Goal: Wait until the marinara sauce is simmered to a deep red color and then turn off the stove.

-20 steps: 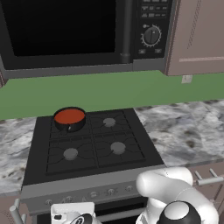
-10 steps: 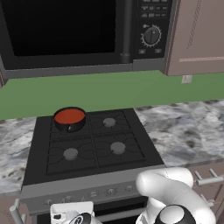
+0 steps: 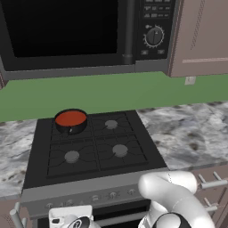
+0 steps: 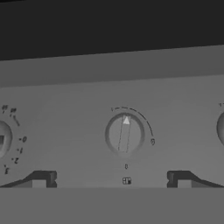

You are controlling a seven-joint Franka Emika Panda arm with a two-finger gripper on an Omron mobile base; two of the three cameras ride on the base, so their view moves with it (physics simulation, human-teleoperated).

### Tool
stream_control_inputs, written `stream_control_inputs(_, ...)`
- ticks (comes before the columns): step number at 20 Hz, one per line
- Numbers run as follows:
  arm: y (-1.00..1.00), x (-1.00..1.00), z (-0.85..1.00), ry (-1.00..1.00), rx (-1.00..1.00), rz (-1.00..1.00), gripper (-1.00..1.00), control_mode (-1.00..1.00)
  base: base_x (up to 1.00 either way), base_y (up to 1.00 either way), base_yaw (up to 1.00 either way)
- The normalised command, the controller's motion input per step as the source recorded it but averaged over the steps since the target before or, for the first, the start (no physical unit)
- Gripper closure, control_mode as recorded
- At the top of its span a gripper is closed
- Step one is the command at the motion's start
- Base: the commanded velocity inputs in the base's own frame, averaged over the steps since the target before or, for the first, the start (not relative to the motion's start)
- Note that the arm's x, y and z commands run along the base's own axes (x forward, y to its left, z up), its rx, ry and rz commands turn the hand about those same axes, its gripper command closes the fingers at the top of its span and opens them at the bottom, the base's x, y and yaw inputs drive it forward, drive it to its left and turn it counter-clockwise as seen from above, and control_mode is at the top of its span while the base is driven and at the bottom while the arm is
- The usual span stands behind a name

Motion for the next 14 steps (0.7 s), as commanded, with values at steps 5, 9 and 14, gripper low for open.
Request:
stream_control_inputs(5,0.03,0.07,-0.08,0.0,0.0,0.01,-1.0,-1.0,0.0,0.0,0.0)
stream_control_inputs(9,0.0,0.1,-0.09,0.0,0.0,0.01,-1.0,-1.0,0.0,0.0,0.0)
stream_control_inputs(14,0.0,0.11,-0.09,0.0,0.0,0.01,-1.0,-1.0,0.0,0.0,0.0)
